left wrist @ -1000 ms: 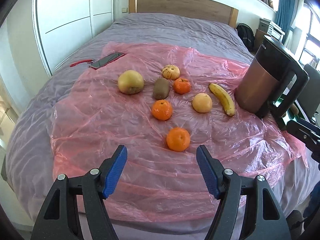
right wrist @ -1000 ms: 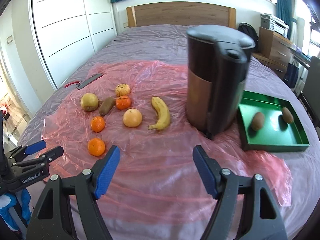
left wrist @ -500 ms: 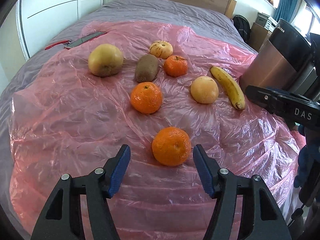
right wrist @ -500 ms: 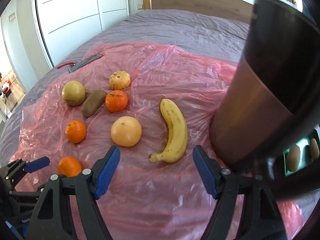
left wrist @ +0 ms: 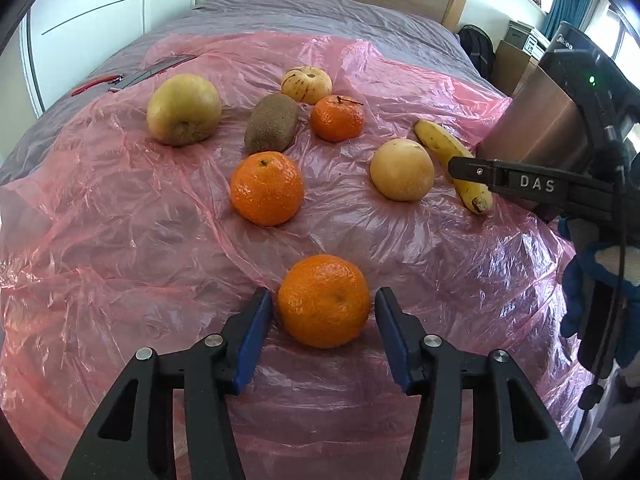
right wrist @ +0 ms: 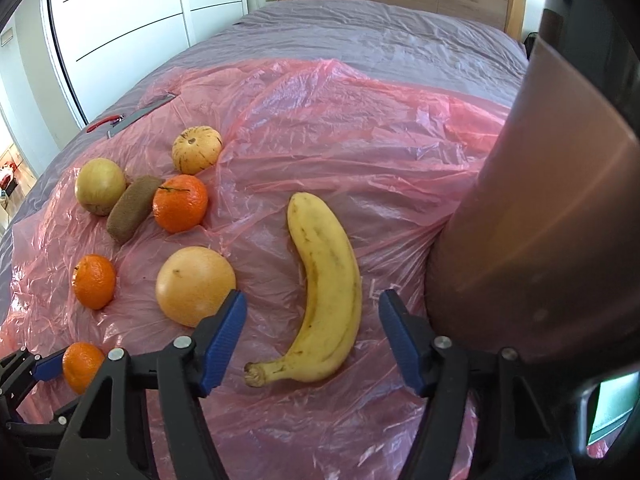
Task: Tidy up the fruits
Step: 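Grasp a mandarin with the left tool while the right tool grasps the banana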
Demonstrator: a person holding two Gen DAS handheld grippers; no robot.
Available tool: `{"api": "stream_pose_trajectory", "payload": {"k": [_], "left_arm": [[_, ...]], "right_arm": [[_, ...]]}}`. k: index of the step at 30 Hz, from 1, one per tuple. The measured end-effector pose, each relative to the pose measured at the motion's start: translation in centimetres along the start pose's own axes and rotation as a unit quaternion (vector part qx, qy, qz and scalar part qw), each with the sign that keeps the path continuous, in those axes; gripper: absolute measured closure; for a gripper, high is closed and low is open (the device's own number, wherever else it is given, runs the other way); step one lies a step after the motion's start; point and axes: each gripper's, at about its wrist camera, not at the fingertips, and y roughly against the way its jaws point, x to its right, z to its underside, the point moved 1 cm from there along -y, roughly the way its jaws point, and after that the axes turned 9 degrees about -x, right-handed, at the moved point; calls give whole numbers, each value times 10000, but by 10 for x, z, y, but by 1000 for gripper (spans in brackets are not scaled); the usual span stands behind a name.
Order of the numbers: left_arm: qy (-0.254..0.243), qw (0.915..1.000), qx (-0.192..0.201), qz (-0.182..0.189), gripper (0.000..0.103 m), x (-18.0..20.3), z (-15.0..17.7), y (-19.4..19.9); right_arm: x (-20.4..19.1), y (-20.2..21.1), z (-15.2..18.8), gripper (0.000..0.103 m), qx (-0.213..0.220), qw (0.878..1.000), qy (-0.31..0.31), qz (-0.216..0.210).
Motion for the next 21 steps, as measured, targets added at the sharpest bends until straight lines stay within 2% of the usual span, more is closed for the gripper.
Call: {"api": "stream_pose_trajectory", "payload": {"k": [3,5,9,11,13,21], "left_arm": [[36,9999,-39,96,60,0,-2,-3],[51,9999,-43,126,61,0,-3,-4],[153,9996,-53,234,63,-4,-5,-6],[170,9994,-44,296,63,-6,-4,-8],[189,9992,-41,357,63,-8,-3,-9],[83,9995,24,288,63,-7,-2,-16]], "right_arm": [[3,-6,-2,45,-20,10000,-44,-23],[5,-8,-3,50,-22,10000,-70,-36],[5,-16,-7,71,-103,9999,-18,-54],[5,-20,-9,74,-148,9999,24,-15],[5,-26,-10,82,-236,9997,19,-11],[10,-39,-9,83,-304,9995,-11,-84]]}}
